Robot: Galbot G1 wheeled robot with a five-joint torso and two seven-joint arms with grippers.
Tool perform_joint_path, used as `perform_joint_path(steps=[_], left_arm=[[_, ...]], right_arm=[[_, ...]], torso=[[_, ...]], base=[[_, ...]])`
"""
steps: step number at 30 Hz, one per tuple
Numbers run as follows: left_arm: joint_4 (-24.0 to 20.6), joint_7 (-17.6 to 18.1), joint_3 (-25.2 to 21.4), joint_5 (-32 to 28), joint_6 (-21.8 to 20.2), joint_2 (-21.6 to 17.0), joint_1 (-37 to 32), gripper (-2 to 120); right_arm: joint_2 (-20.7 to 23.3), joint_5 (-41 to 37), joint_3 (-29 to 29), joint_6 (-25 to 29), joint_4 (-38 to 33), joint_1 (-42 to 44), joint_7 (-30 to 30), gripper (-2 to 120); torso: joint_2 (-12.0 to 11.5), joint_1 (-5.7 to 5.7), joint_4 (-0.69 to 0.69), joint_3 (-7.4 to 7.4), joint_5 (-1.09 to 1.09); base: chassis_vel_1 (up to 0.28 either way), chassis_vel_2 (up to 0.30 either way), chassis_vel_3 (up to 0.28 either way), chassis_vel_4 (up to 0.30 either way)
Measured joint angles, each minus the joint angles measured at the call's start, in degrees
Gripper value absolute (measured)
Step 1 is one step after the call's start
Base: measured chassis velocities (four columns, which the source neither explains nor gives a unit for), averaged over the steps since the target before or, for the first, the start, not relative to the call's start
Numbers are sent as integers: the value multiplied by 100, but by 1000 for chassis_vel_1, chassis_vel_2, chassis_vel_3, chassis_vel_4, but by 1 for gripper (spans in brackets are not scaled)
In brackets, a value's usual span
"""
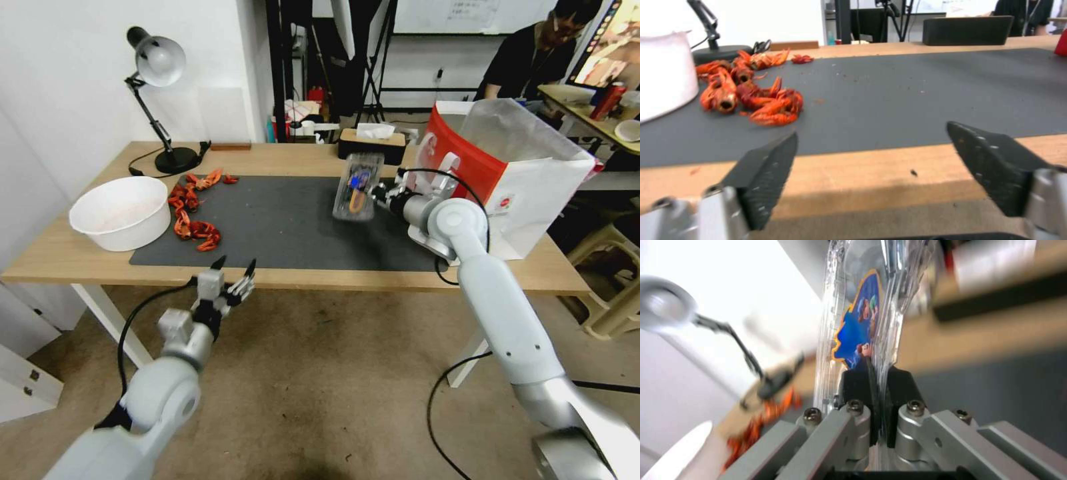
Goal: Close the takeout container lid, then place the container into the takeout bag.
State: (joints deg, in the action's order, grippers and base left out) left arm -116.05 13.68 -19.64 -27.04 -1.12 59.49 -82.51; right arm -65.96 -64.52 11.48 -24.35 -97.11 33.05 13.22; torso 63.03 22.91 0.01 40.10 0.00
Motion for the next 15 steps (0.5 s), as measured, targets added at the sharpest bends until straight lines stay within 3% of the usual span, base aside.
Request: perform_joint_path(steps=[3, 4, 7, 11, 15], left_arm=[[-58, 18, -91, 105, 76, 132, -213, 98], [-58, 18, -91, 105, 76, 132, -213, 98], [-36, 38, -135, 106, 132, 243, -308, 100], [-3, 53, -138, 104, 180, 347, -379, 100], [25, 47, -138, 97, 226, 374, -422, 100]], right_arm=[[264, 1002, -1, 995, -305, 5, -205, 0], [264, 1002, -1, 995, -305, 5, -205, 0], [560, 2231, 193, 1718, -507, 12, 4, 0], [960, 2831, 469, 1940, -723, 110, 551, 0], [1245, 2897, 682, 1908, -841, 222, 874, 0]], torso=[[0, 1, -2, 0, 2], [0, 1, -2, 0, 2], [0, 0, 1, 0, 1], [0, 0, -4, 1, 3], [0, 0, -1, 0, 1]], base=[[0, 0, 0, 0], [0, 0, 0, 0], [0, 0, 0, 0], [0, 0, 0, 0], [0, 0, 0, 0]])
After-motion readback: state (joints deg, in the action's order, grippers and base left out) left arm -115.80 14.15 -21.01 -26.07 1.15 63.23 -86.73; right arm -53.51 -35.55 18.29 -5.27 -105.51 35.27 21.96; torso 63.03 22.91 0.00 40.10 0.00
